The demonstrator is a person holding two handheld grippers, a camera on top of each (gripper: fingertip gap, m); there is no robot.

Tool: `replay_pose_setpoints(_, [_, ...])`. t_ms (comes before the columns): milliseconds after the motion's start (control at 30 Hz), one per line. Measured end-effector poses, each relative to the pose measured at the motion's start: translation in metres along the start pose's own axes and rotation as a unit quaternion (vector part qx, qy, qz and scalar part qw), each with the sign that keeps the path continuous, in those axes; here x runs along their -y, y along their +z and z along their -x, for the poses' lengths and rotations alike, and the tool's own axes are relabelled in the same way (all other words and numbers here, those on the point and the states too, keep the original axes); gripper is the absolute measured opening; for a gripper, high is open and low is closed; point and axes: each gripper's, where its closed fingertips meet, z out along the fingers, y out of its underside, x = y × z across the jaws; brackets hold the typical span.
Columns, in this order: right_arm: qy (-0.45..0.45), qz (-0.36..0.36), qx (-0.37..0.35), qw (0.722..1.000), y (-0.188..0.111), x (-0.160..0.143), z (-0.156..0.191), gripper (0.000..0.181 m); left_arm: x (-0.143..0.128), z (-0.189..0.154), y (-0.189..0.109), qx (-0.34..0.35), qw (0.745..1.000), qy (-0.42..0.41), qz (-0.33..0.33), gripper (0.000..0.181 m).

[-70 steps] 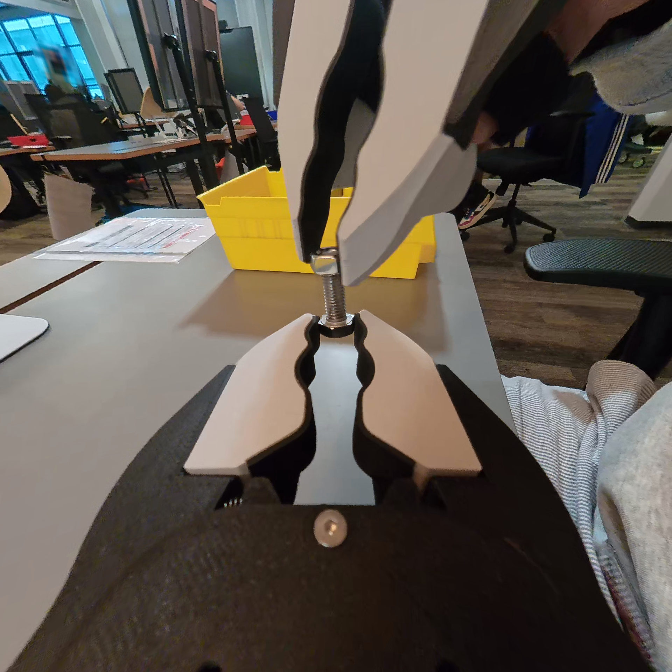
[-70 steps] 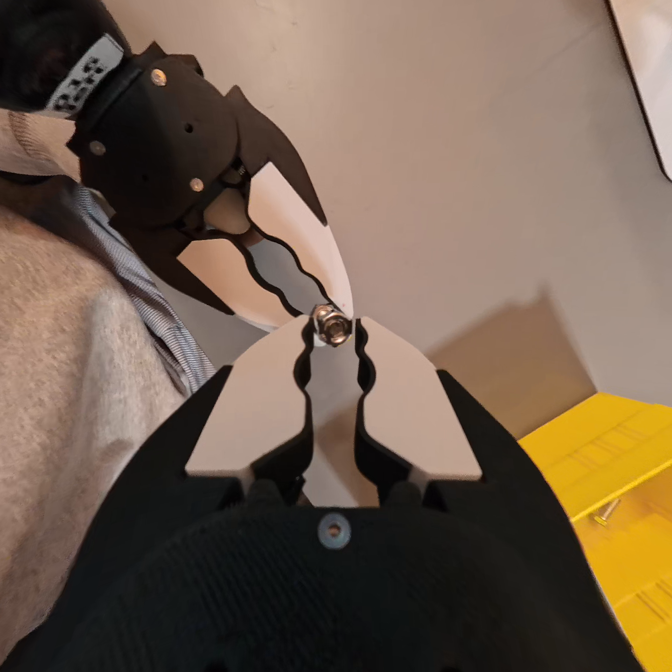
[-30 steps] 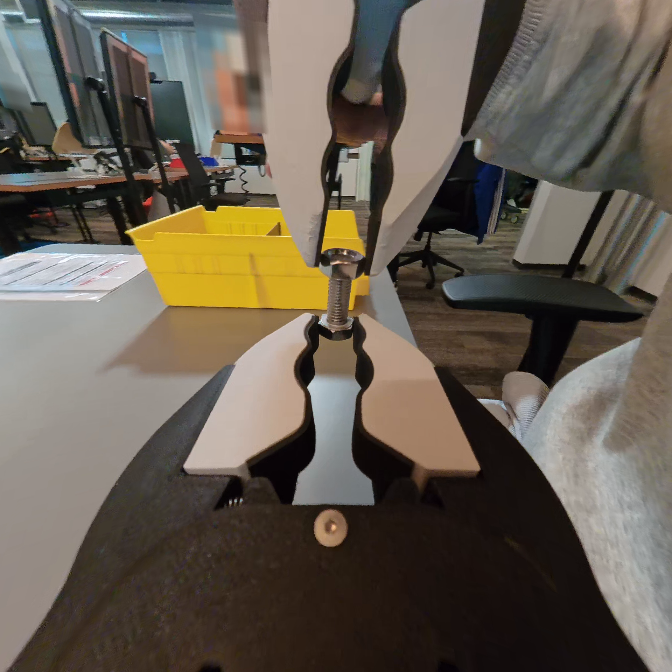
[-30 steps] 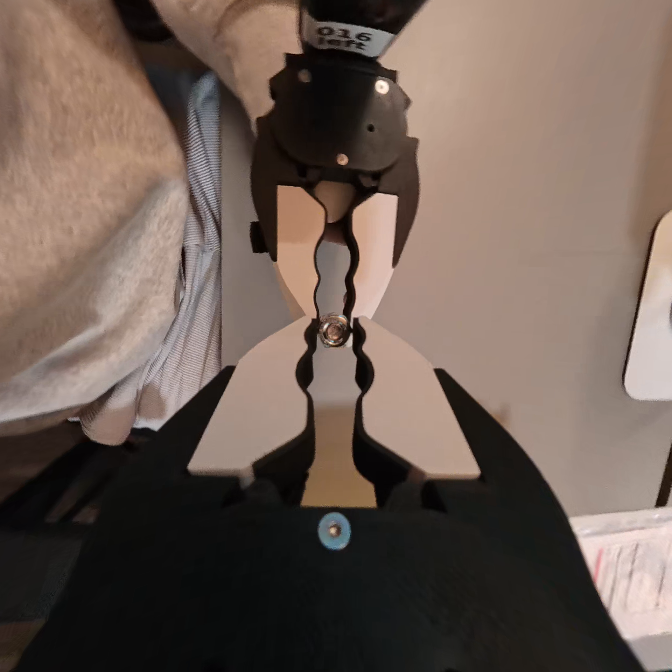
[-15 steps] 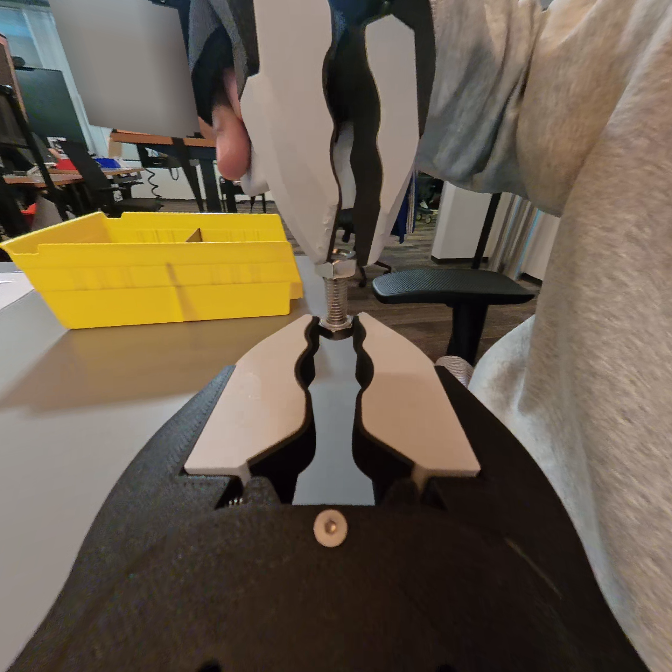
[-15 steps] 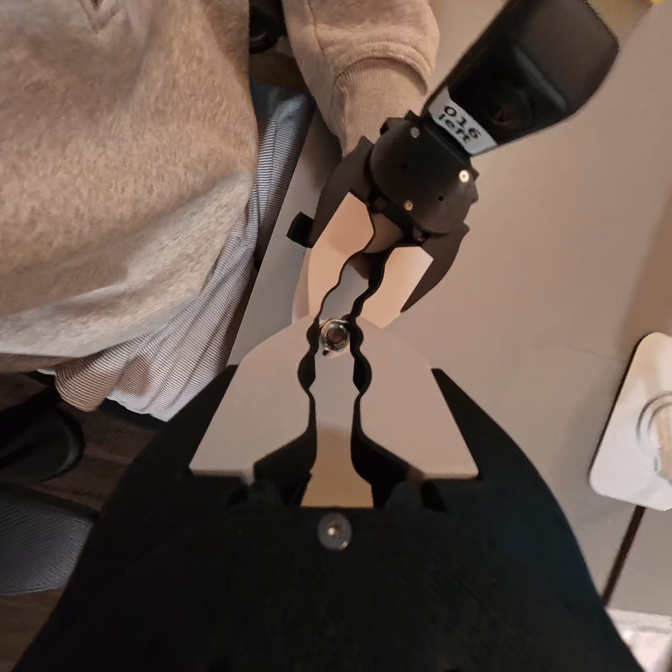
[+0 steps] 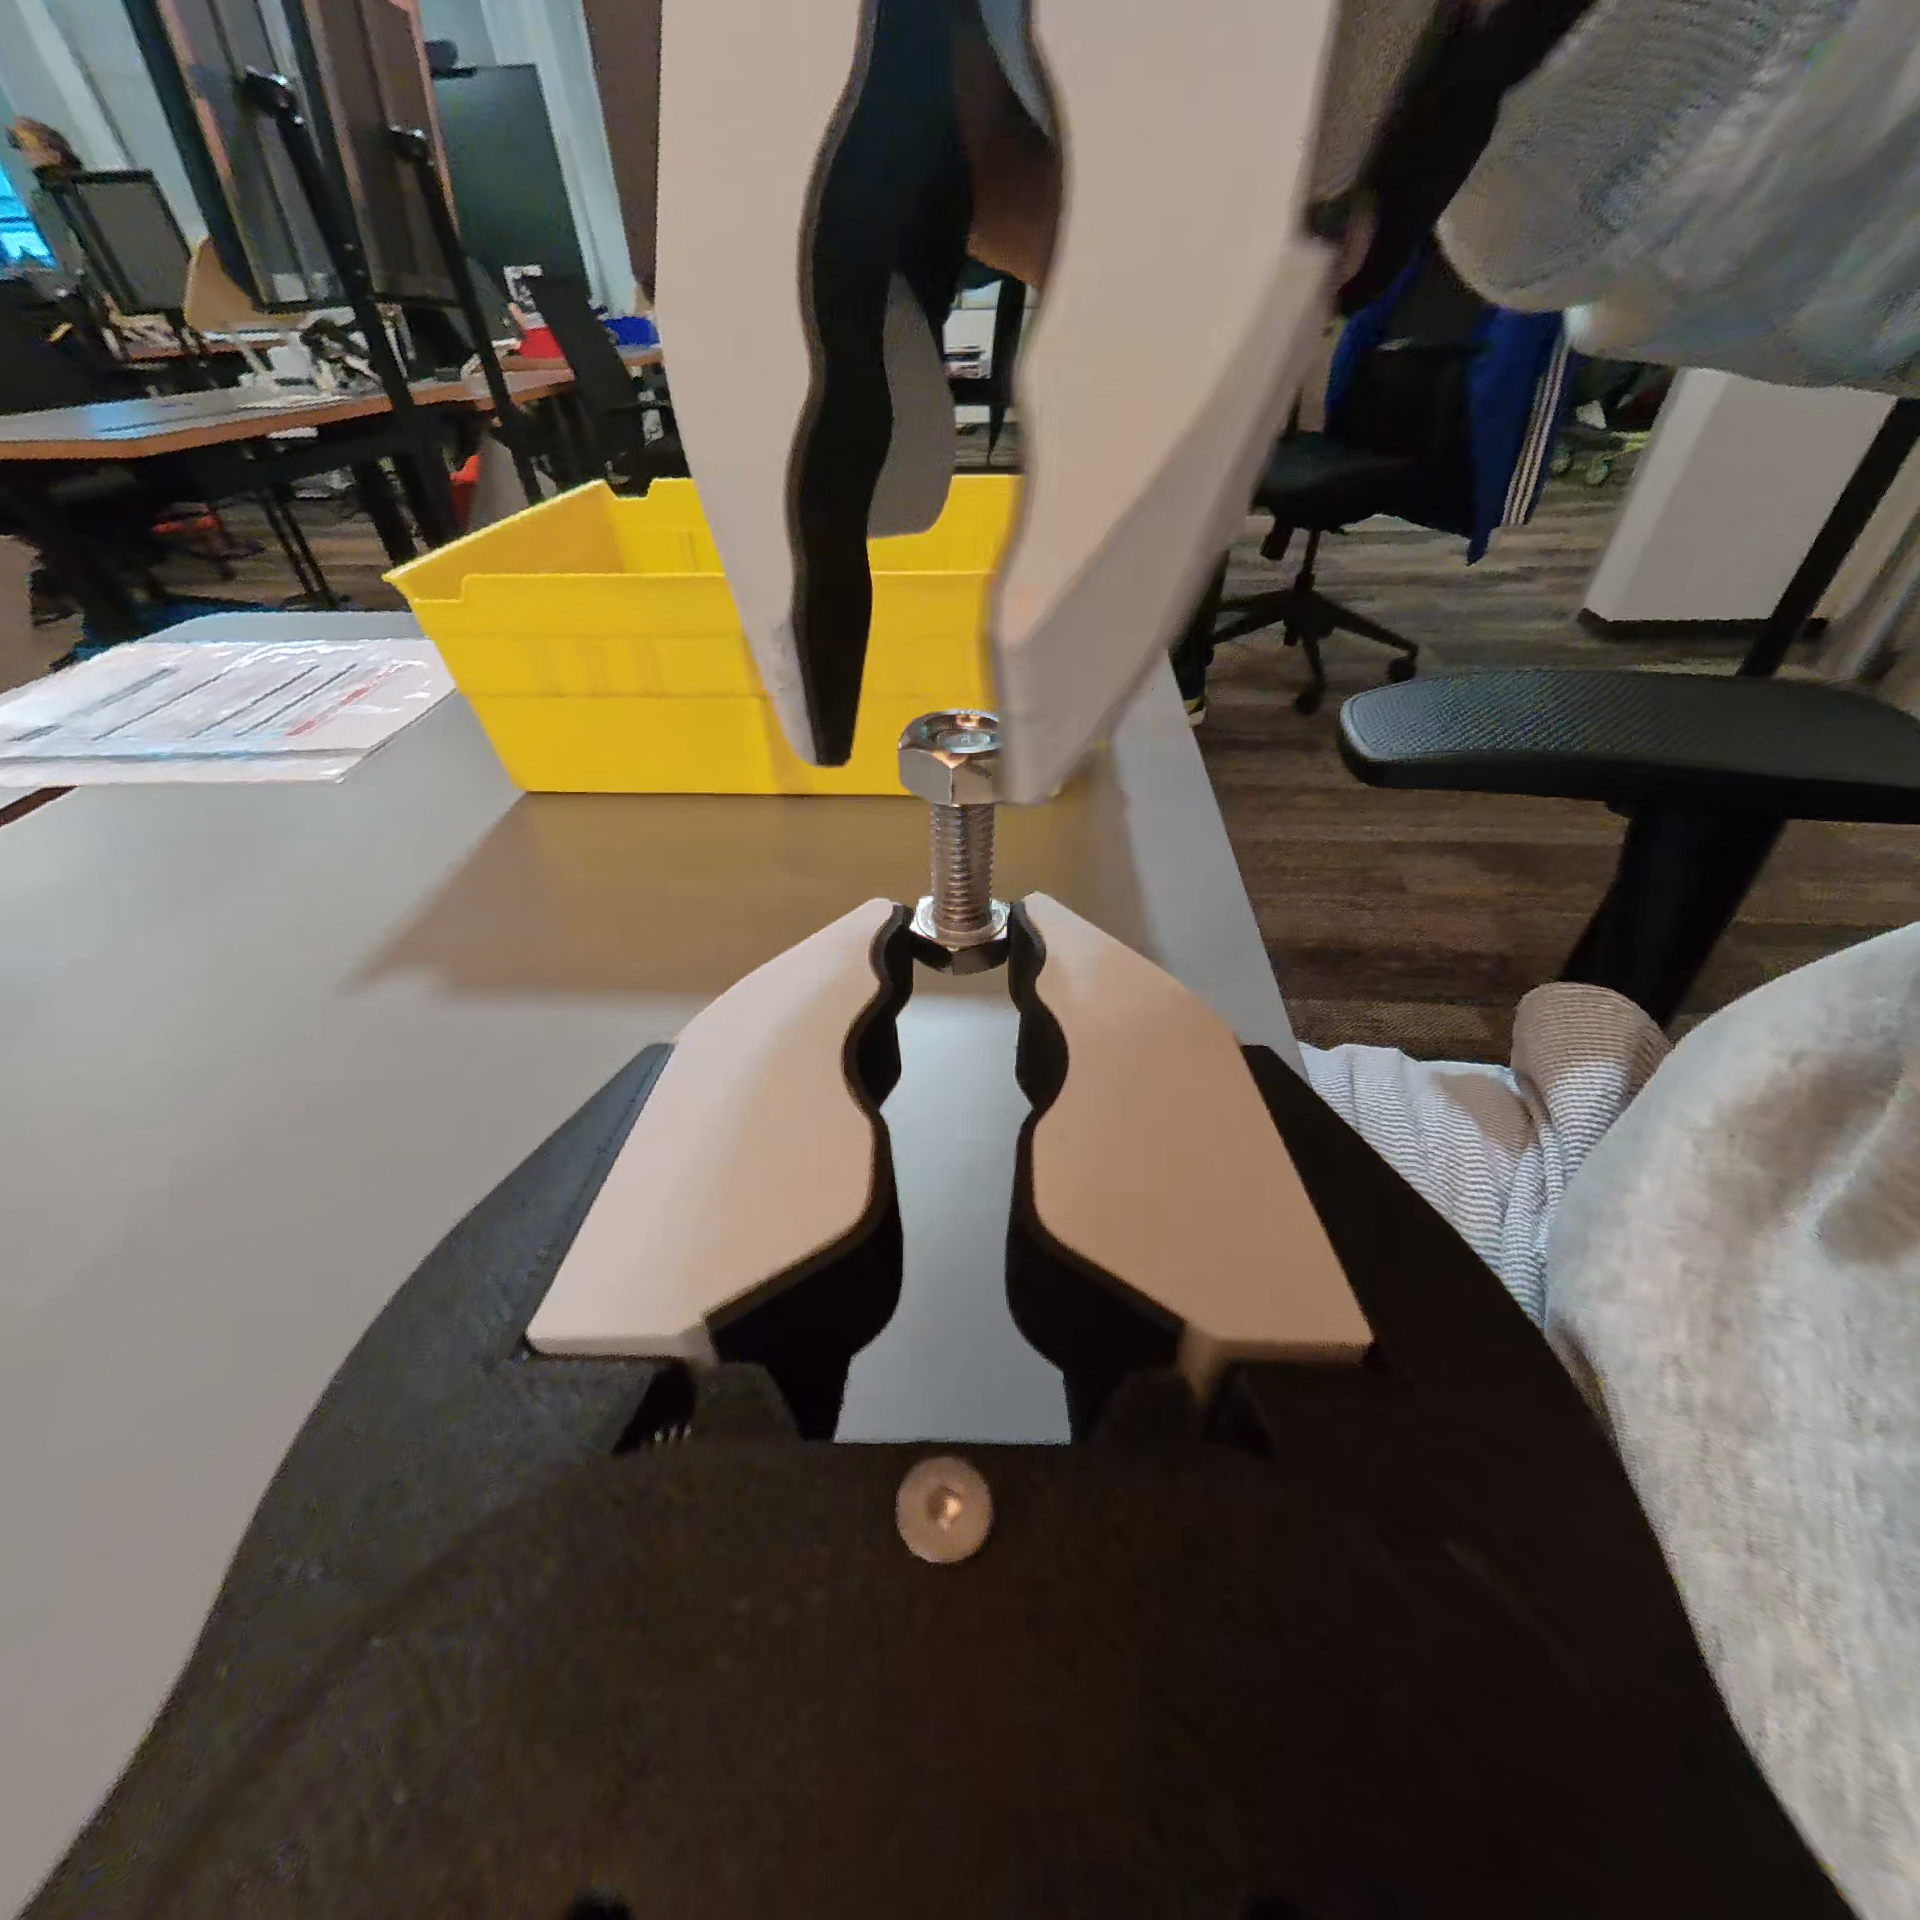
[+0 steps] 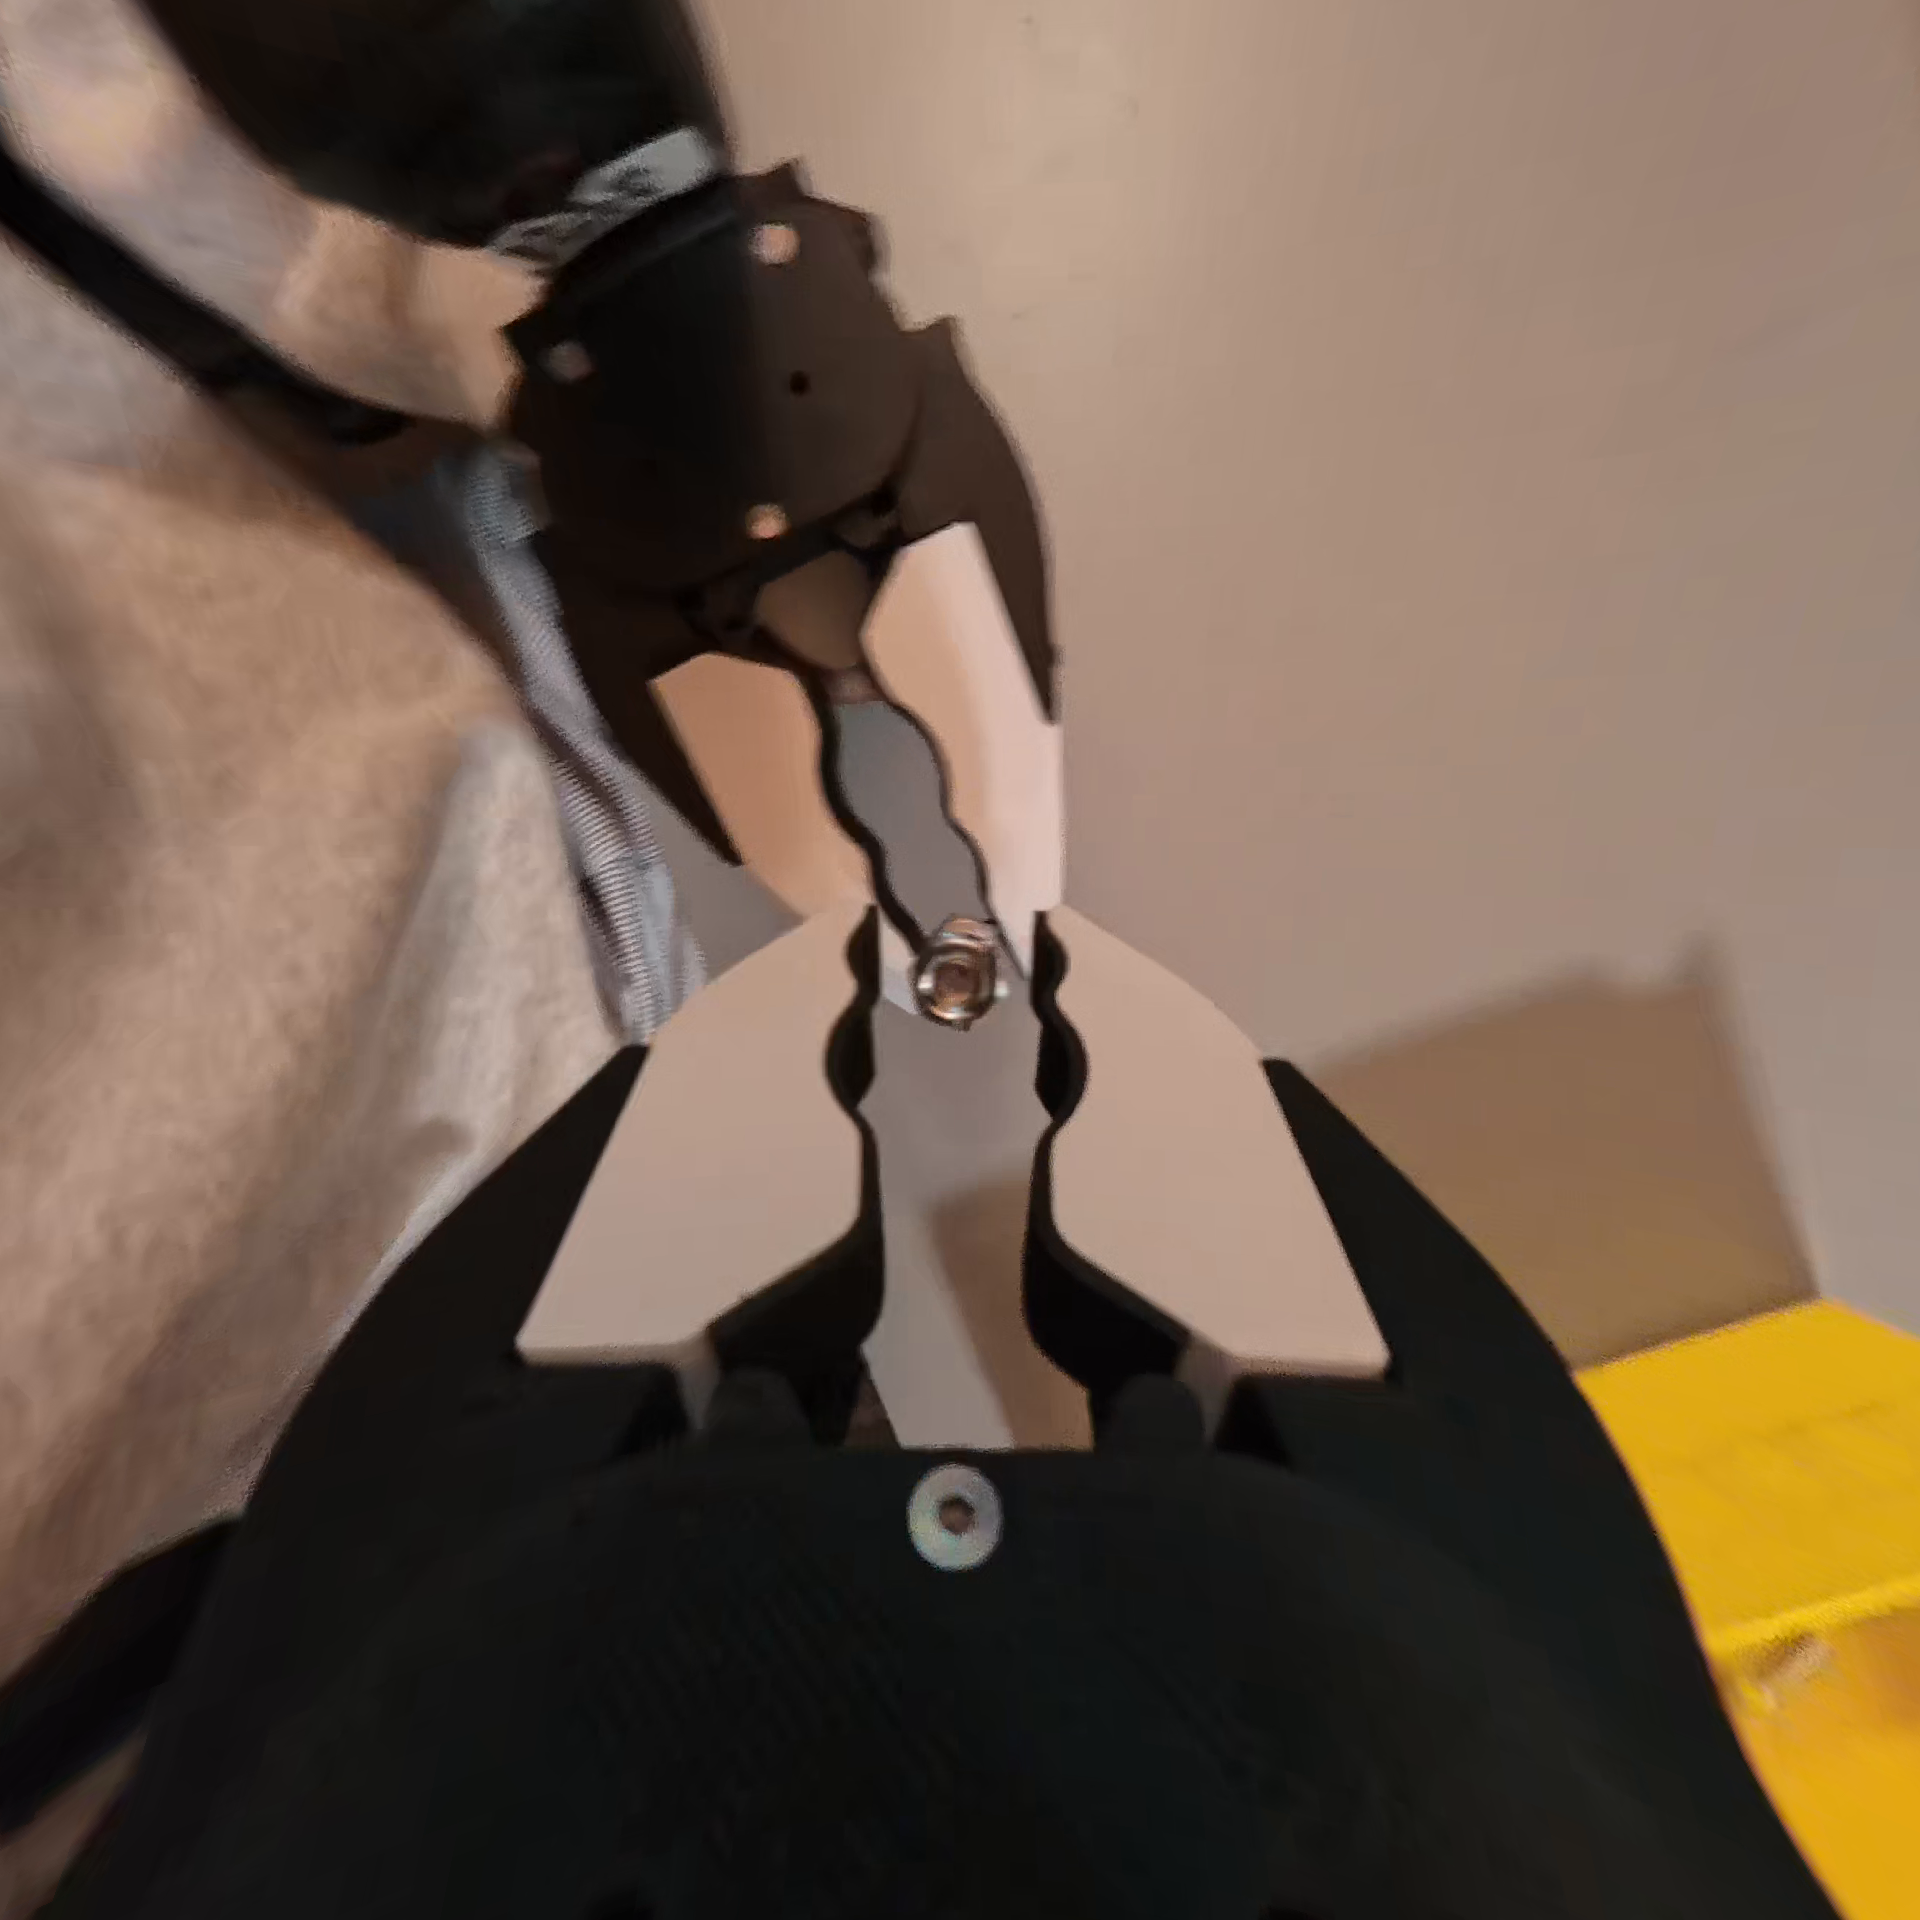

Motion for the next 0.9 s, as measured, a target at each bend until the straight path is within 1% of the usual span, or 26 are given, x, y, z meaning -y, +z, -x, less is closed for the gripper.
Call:
replay_pose_setpoints(33, [0.011, 0.000, -0.019, 1.000, 0.000, 0.000, -0.004, 0.023, 0.000, 0.001, 0.000, 0.004, 1.000, -0.003, 0.003, 0.018])
replay_pose_setpoints(67, [0.020, 0.003, -0.028, 0.999, 0.000, 0.000, -0.006, 0.023, 0.000, 0.003, 0.000, 0.008, 1.000, -0.006, 0.005, 0.018])
replay_pose_setpoints(100, [0.029, 0.010, -0.034, 0.999, 0.000, -0.002, -0.007, 0.025, 0.000, 0.004, -0.001, 0.013, 1.000, -0.009, 0.007, 0.018])
replay_pose_setpoints(167, [0.043, 0.033, -0.033, 0.998, 0.003, -0.008, -0.005, 0.035, -0.001, 0.007, -0.001, 0.022, 1.000, -0.014, 0.009, 0.018])
replay_pose_setpoints(200, [0.047, 0.042, -0.035, 0.997, 0.004, -0.011, -0.005, 0.035, -0.001, 0.009, -0.001, 0.026, 1.000, -0.014, 0.010, 0.018])
replay_pose_setpoints(267, [0.049, 0.050, -0.043, 0.997, 0.006, -0.014, -0.007, 0.029, -0.002, 0.011, -0.001, 0.032, 0.999, -0.011, 0.014, 0.018])
replay_pose_setpoints(333, [0.047, 0.051, -0.048, 0.996, 0.006, -0.015, -0.008, 0.019, -0.002, 0.011, -0.001, 0.034, 0.999, -0.005, 0.015, 0.018])
replay_pose_setpoints(400, [0.038, 0.054, -0.046, 0.997, 0.006, -0.015, -0.007, 0.019, -0.002, 0.010, -0.001, 0.034, 0.999, -0.003, 0.014, 0.018])
replay_pose_setpoints(533, [-0.017, 0.062, -0.038, 0.997, 0.004, -0.018, -0.005, 0.019, -0.002, 0.006, 0.000, 0.015, 1.000, -0.007, 0.008, 0.018])
replay_pose_setpoints(633, [-0.079, 0.066, -0.022, 0.994, 0.003, -0.021, -0.001, 0.019, -0.001, -0.001, 0.000, -0.013, 1.000, -0.009, -0.002, 0.018])
replay_pose_setpoints(733, [-0.153, 0.042, 0.010, 0.987, 0.001, -0.021, 0.010, 0.019, 0.002, -0.014, 0.000, -0.062, 0.998, -0.013, -0.018, 0.018])
replay_pose_setpoints(800, [-0.159, 0.024, 0.024, 0.987, -0.001, -0.020, 0.014, 0.019, 0.004, -0.019, -0.001, -0.081, 0.996, -0.018, -0.025, 0.018])
replay_pose_setpoints(833, [-0.150, 0.024, 0.021, 0.988, -0.001, -0.021, 0.012, 0.021, 0.003, -0.018, -0.001, -0.073, 0.997, -0.015, -0.020, 0.018])
replay_pose_setpoints(900, [-0.115, 0.039, 0.013, 0.993, 0.000, -0.026, 0.006, 0.040, -0.001, -0.013, 0.001, -0.051, 0.999, 0.000, -0.006, 0.018])
